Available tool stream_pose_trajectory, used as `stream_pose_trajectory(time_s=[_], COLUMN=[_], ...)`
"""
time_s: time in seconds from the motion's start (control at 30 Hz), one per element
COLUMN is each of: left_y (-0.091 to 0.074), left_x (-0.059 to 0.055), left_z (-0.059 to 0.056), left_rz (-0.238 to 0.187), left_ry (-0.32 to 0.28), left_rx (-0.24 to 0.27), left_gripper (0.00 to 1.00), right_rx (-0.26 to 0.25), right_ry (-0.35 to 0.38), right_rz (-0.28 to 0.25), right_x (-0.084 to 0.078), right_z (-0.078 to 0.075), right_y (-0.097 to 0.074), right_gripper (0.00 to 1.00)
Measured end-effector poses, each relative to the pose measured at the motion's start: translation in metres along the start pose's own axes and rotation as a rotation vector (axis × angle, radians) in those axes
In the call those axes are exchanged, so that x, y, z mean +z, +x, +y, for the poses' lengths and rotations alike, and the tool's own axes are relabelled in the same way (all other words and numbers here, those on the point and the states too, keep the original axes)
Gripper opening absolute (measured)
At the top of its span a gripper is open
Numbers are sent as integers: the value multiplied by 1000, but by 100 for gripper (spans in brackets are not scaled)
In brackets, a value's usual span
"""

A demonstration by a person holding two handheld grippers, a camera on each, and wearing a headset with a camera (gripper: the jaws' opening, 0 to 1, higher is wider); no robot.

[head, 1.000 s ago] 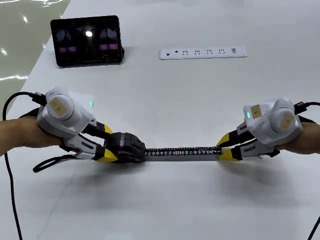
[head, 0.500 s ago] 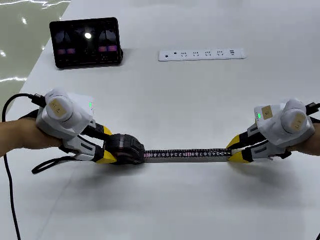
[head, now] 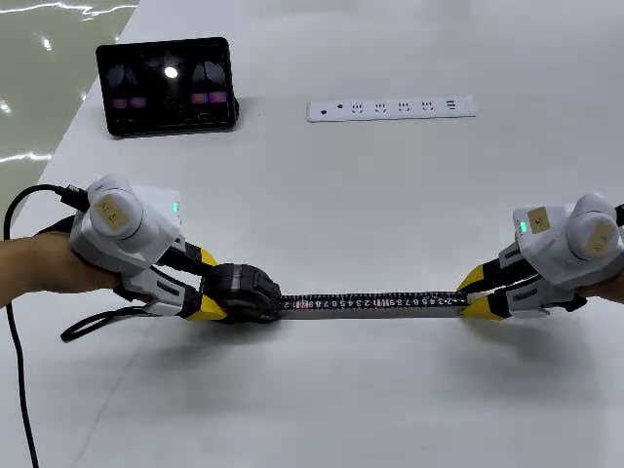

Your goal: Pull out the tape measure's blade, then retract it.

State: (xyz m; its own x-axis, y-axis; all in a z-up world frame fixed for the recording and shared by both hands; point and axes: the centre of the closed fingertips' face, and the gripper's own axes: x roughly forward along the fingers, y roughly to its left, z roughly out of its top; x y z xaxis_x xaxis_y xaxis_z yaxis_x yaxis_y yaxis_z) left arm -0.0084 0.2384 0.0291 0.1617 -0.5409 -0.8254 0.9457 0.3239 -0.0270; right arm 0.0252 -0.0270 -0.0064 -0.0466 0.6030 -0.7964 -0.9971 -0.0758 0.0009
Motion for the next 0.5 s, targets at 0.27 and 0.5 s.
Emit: stream_pose_trajectory(time_s=[0.27,0.5], left_y=[0,1], left_x=[0,1], left_z=[1,0], left_rz=[-5,-2], left_ry=[-9,-2], left_rx=[-4,0], left_gripper=[26,26], right_rx=[12,17], right_ry=[16,12], right_rz=[31,47], right_x=[1,0], right_z=[2,2], right_y=[1,0], right_gripper=[11,12])
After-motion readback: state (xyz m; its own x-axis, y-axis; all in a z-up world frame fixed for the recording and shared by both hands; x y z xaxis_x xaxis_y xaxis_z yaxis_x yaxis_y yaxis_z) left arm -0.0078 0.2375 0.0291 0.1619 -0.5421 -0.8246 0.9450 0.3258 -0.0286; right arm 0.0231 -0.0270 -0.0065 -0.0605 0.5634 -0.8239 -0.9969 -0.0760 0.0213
